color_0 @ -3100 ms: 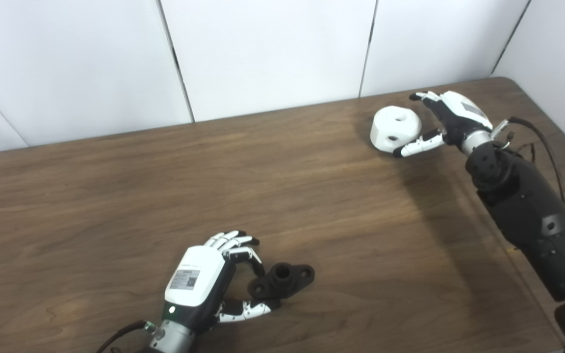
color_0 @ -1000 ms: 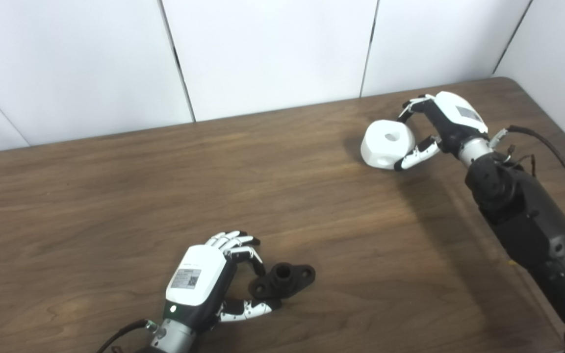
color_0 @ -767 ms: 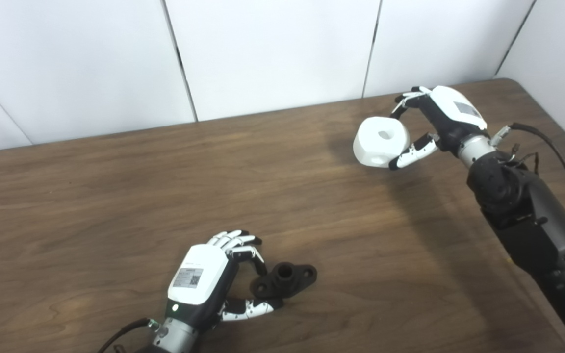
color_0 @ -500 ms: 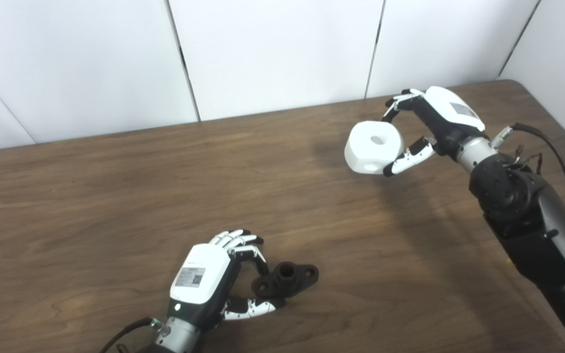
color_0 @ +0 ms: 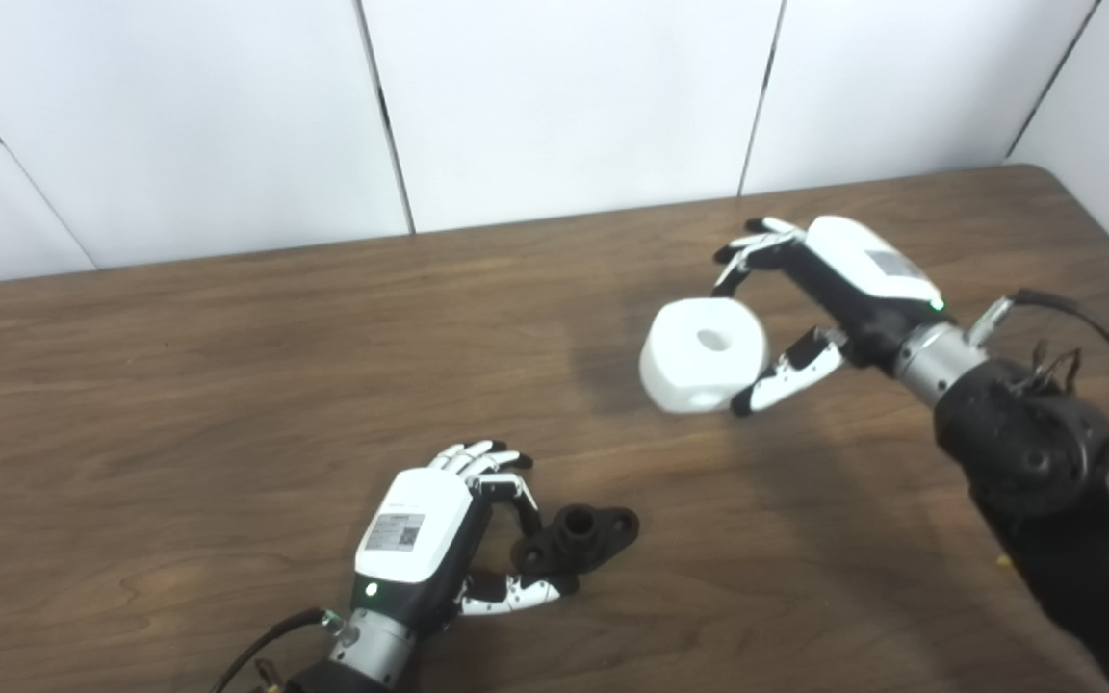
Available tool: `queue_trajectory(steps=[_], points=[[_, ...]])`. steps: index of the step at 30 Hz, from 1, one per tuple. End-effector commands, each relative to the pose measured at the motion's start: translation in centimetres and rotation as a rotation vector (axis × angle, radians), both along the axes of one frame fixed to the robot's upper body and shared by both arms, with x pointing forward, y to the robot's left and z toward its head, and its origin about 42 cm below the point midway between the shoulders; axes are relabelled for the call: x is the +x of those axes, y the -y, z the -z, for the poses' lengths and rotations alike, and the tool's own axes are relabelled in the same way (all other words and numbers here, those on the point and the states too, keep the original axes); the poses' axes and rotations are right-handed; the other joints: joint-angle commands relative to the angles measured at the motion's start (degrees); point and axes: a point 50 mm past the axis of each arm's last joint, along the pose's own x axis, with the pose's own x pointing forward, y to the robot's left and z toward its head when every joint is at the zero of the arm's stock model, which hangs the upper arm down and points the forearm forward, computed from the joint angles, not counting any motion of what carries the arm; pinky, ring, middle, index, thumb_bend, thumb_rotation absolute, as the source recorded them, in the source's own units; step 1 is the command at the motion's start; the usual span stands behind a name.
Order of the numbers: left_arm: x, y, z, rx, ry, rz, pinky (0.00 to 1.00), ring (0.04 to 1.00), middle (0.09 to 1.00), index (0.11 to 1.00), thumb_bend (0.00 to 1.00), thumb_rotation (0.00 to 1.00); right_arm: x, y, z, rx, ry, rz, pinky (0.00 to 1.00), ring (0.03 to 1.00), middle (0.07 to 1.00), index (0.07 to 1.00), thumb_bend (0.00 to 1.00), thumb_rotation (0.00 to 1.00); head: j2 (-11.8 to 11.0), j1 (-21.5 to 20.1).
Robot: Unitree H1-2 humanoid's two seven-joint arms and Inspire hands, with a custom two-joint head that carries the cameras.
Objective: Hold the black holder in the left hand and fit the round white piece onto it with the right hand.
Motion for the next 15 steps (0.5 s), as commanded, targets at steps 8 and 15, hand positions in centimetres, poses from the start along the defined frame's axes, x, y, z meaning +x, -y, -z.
queue_trajectory(steps=[8, 15], points=[[-1.1, -1.2, 3.7, 0.174, -0.178, -0.023, 0.87, 0.872, 0.804, 0.491, 0.52, 0.05, -2.4, -3.0, -0.9, 0.008, 0.039, -0.120, 0.96, 0.938, 0.809, 0.483, 0.52, 0.14, 0.37, 0.15], [-1.1, -1.2, 3.7, 0.166, -0.179, -0.024, 0.88, 0.874, 0.804, 0.491, 0.52, 0.05, -3.4, -4.1, 0.0, 0.001, 0.008, -0.155, 0.94, 0.937, 0.811, 0.483, 0.52, 0.14, 0.74, 0.08]])
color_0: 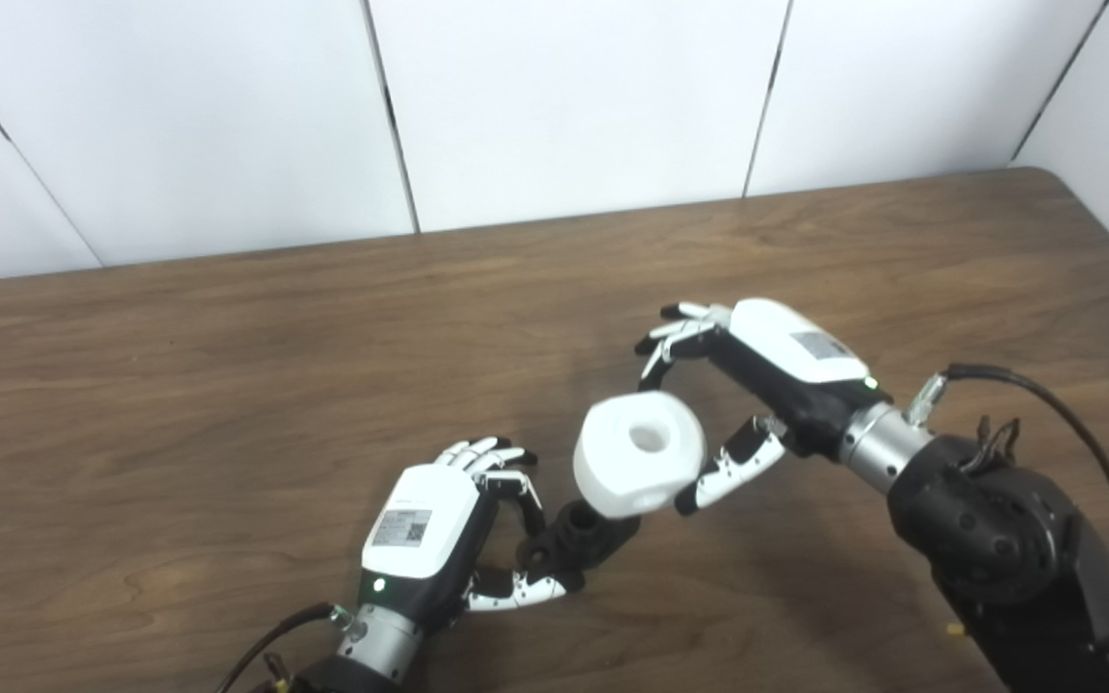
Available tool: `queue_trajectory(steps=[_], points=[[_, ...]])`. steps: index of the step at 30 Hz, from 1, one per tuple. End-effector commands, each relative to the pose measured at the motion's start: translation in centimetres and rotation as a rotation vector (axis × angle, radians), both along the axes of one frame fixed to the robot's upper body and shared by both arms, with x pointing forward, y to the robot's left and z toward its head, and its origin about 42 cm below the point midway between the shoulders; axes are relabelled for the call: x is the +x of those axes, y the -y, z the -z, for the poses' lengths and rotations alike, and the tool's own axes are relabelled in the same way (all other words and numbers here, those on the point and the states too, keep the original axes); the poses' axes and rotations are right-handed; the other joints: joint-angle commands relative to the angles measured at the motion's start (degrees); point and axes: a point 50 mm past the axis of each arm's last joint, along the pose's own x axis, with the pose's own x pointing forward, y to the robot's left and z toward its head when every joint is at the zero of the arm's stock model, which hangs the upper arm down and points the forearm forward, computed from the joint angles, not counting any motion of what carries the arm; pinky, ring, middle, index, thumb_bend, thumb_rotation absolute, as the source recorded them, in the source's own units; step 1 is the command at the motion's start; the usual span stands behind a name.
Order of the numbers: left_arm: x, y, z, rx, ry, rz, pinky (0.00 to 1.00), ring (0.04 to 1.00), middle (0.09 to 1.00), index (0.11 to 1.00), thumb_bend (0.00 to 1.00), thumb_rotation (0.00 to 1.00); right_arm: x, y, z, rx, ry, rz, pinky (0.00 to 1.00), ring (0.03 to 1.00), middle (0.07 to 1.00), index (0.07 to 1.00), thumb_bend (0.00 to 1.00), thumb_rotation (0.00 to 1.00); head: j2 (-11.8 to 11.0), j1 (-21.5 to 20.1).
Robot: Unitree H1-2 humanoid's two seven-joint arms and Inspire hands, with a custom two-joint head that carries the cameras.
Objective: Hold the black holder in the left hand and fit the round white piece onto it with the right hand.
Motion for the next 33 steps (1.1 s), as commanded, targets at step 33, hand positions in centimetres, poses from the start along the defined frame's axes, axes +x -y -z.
queue_trajectory(steps=[33], points=[[-0.9, -0.9, 3.8, 0.163, -0.191, -0.020, 0.88, 0.884, 0.810, 0.491, 0.52, 0.05, -0.1, -1.5, -2.0, 0.023, 0.090, -0.082, 0.95, 0.945, 0.814, 0.483, 0.52, 0.13, 0.57, 0.13]])
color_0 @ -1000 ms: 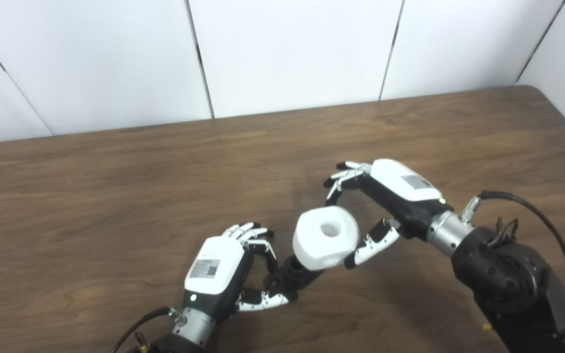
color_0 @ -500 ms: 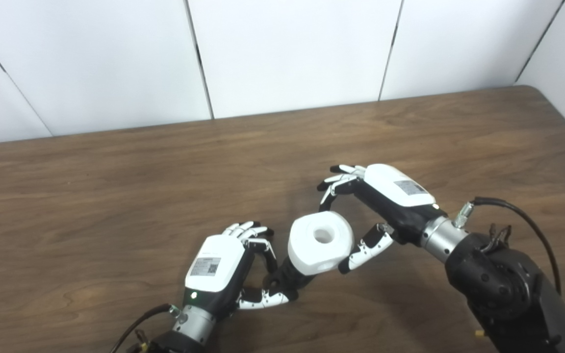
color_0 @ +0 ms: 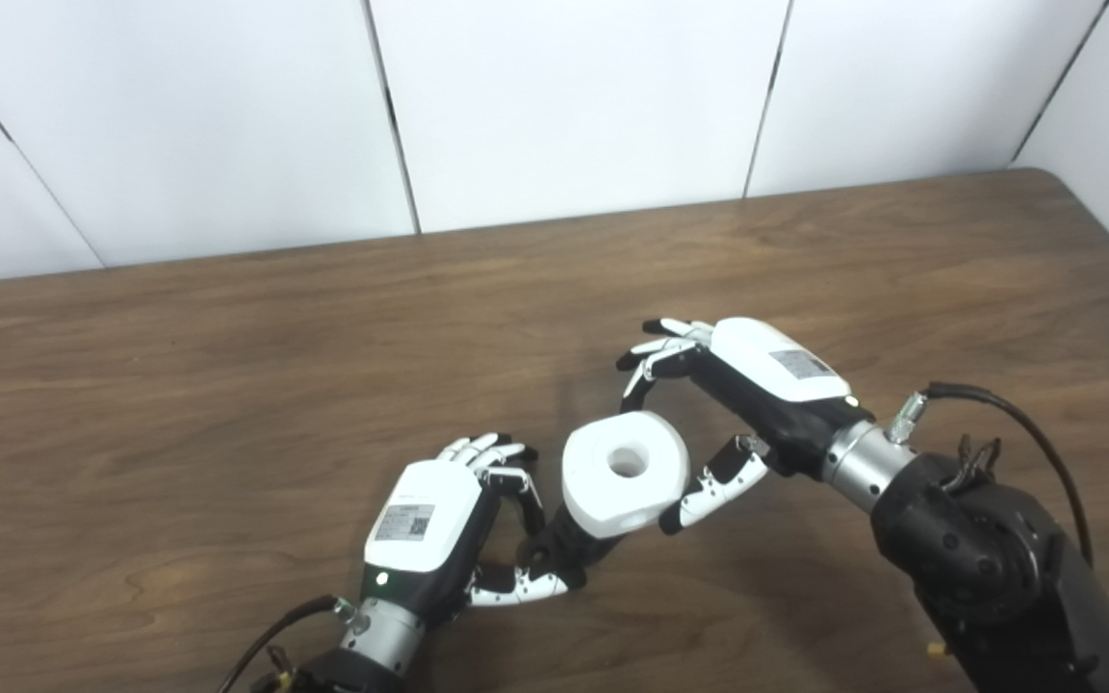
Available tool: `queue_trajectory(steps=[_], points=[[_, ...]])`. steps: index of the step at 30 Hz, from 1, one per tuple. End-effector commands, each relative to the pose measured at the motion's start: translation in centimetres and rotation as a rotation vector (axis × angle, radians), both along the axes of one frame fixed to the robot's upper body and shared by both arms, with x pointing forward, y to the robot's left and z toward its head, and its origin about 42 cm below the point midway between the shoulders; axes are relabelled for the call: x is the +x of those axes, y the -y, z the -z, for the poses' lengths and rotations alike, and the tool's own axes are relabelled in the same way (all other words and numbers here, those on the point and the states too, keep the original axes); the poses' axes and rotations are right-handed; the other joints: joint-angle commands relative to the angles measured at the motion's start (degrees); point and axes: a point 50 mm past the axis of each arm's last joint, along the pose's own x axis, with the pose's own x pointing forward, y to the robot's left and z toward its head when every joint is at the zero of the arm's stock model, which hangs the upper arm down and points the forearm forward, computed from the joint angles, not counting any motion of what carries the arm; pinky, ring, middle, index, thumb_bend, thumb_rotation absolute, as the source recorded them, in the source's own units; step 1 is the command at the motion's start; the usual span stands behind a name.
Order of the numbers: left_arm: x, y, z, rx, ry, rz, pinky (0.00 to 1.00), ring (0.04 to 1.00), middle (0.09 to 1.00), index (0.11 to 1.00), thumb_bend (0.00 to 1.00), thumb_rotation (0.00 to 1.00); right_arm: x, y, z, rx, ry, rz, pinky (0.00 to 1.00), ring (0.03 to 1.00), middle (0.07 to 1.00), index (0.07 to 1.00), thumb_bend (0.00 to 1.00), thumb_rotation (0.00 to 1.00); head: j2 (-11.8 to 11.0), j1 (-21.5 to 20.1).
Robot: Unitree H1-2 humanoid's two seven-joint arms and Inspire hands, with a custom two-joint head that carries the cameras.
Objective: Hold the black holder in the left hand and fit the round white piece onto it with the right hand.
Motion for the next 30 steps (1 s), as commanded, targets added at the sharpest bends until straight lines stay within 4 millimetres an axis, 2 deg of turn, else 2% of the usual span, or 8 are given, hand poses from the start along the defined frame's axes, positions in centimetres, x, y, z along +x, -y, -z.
queue_trajectory(steps=[1, 6, 24, 30], points=[[-1.2, -1.1, 3.9, 0.154, -0.178, -0.017, 0.88, 0.883, 0.810, 0.491, 0.52, 0.05, 0.0, -0.3, -1.9, 0.003, 0.081, -0.043, 0.95, 0.946, 0.815, 0.483, 0.52, 0.13, 0.11, -0.37], [-1.3, -1.2, 3.8, 0.161, -0.177, -0.015, 0.88, 0.882, 0.812, 0.491, 0.52, 0.05, 0.2, 0.2, -2.0, -0.002, 0.073, -0.029, 0.93, 0.945, 0.810, 0.483, 0.52, 0.13, 0.15, -0.91], [-1.2, -1.5, 3.9, 0.166, -0.180, -0.016, 0.89, 0.883, 0.813, 0.491, 0.52, 0.05, 0.6, 2.7, -2.5, -0.022, 0.087, 0.039, 0.99, 0.951, 0.808, 0.483, 0.52, 0.13, 0.34, -1.27], [-1.1, -1.5, 4.1, 0.156, -0.168, -0.015, 0.87, 0.874, 0.804, 0.491, 0.52, 0.05, 0.7, 3.4, -3.4, -0.004, 0.107, 0.056, 0.95, 0.955, 0.813, 0.483, 0.52, 0.13, 0.25, -1.31]])
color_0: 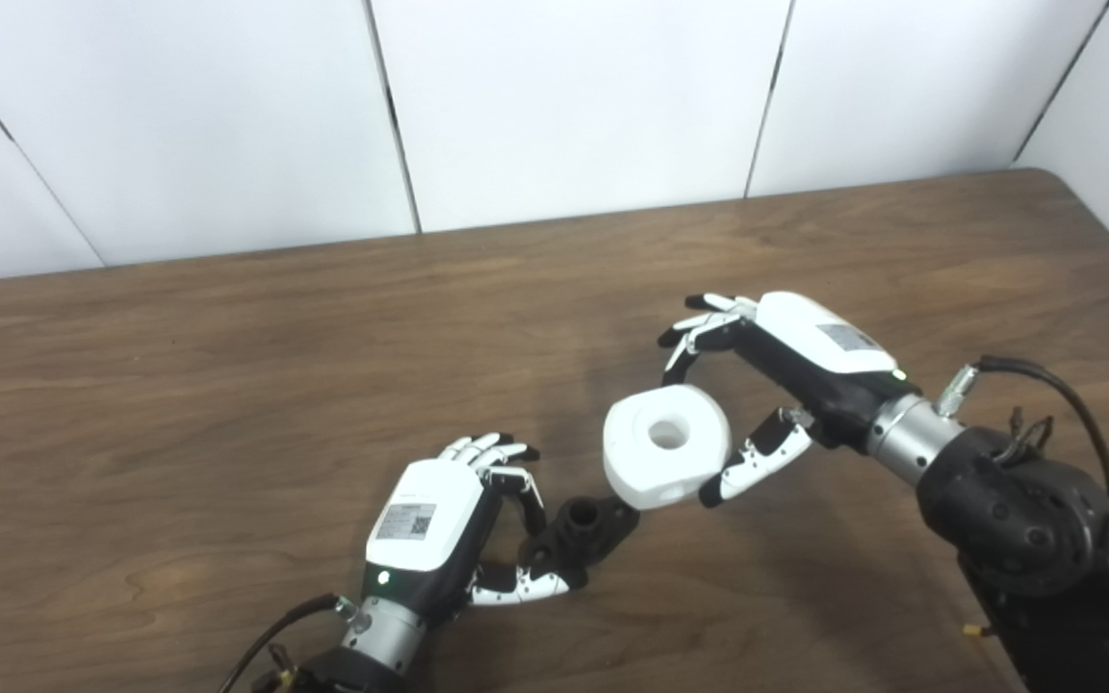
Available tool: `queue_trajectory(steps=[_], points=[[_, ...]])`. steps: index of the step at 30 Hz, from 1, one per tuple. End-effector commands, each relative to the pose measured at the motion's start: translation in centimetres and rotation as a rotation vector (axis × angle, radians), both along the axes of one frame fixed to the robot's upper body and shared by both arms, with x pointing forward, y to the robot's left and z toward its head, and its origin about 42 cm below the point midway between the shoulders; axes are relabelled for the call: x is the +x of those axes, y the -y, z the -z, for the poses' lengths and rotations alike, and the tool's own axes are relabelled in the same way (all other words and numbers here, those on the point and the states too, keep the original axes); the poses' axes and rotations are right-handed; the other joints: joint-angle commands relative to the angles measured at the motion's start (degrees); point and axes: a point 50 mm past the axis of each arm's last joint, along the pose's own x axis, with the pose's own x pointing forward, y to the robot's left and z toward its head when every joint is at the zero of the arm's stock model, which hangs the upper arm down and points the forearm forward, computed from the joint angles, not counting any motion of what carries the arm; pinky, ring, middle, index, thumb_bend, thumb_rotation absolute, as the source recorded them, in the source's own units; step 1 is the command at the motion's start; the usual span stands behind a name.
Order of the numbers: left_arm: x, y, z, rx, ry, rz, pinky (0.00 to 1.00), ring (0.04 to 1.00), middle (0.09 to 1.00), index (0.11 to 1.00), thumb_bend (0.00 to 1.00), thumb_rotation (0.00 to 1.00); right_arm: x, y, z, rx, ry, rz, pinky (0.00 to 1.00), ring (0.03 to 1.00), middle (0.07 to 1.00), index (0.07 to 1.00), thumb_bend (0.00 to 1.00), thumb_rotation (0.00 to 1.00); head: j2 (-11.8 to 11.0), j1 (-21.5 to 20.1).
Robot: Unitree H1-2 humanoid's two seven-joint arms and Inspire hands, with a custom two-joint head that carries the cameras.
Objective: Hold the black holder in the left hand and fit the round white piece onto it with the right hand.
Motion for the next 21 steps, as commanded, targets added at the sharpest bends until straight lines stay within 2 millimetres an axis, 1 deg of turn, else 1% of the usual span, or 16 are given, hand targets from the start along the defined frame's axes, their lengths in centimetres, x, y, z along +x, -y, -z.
queue_trajectory(steps=[1, 5, 9, 20, 21], points=[[-1.2, -1.5, 4.1, 0.153, -0.172, -0.019, 0.87, 0.874, 0.804, 0.491, 0.52, 0.05, 0.1, 0.2, -2.2, 0.004, 0.107, -0.012, 0.94, 0.952, 0.810, 0.483, 0.52, 0.13, 0.11, -0.04], [-1.2, -1.4, 4.0, 0.152, -0.177, -0.021, 0.88, 0.877, 0.805, 0.491, 0.52, 0.05, 0.0, 0.2, -2.8, 0.017, 0.121, -0.017, 0.94, 0.952, 0.808, 0.483, 0.52, 0.13, 0.11, 0.12], [-1.1, -1.3, 4.0, 0.156, -0.183, -0.023, 0.88, 0.880, 0.806, 0.491, 0.52, 0.05, -0.4, -0.5, -3.4, 0.033, 0.123, -0.044, 0.97, 0.953, 0.811, 0.483, 0.52, 0.13, 0.19, 0.25], [-1.1, -1.1, 3.9, 0.156, -0.183, -0.022, 0.88, 0.883, 0.813, 0.491, 0.52, 0.05, -1.5, -2.5, -3.7, 0.043, 0.112, -0.110, 0.98, 0.959, 0.812, 0.482, 0.52, 0.13, 0.46, 0.52], [-1.1, -1.1, 3.9, 0.154, -0.182, -0.023, 0.88, 0.882, 0.810, 0.491, 0.52, 0.05, -1.5, -2.7, -3.7, 0.040, 0.114, -0.119, 0.97, 0.957, 0.810, 0.482, 0.52, 0.13, 0.53, 0.54]])
